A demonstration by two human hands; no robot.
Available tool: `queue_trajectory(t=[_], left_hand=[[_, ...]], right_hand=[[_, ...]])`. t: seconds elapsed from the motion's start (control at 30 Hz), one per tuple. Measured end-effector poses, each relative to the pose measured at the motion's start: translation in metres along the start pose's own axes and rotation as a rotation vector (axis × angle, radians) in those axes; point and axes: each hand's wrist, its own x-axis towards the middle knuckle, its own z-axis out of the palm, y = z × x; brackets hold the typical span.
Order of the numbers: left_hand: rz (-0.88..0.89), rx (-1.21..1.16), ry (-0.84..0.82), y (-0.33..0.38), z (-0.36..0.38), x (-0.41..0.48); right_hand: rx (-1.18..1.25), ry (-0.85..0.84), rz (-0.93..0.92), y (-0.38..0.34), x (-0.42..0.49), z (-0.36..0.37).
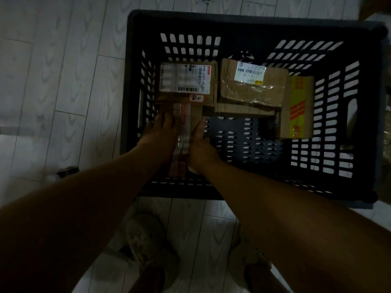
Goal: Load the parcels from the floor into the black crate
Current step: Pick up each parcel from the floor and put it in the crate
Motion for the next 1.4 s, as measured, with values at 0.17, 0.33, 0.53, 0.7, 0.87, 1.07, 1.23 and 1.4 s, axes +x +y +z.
queue_trajectory(t=[0.17, 0.33, 0.53, 0.7, 0.87, 1.07, 1.23, 1.4], left_hand=[[-0.02, -0.044, -0.069, -0.002, -0.001, 0.003], [-0.016, -0.102, -0.091, -0.004, 0.0, 0.006], [0.036, -0.193, -0.053, -0.011, 0.001, 0.002], [0.065, -0.209, -0.069, -0.012, -0.011, -0.012], [0.046, -0.389, 0.02, -0.012, -0.025, -0.018], [-0.041, -0.692, 0.234, -0.014, -0.038, -0.02], [-0.036, -0.627, 0.169, -0.013, -0.047, -0.017], [-0.161, -0.634, 0.197, -0.016, -0.054, -0.018]], right_hand=[[-0.038, 0.027, 0.003, 0.006, 0.004, 0.006], [0.55, 0.017, 0.002, 0.014, 0.013, 0.01], [0.789, -0.017, 0.026, 0.019, 0.009, 0.001], [0.739, -0.011, -0.003, 0.017, -0.007, -0.01], [0.709, 0.03, -0.023, 0.015, -0.024, -0.015], [0.603, 0.137, -0.044, 0.011, -0.041, -0.017], [0.551, 0.221, -0.062, 0.007, -0.049, -0.033], [0.399, 0.253, -0.109, 0.006, -0.054, -0.058]])
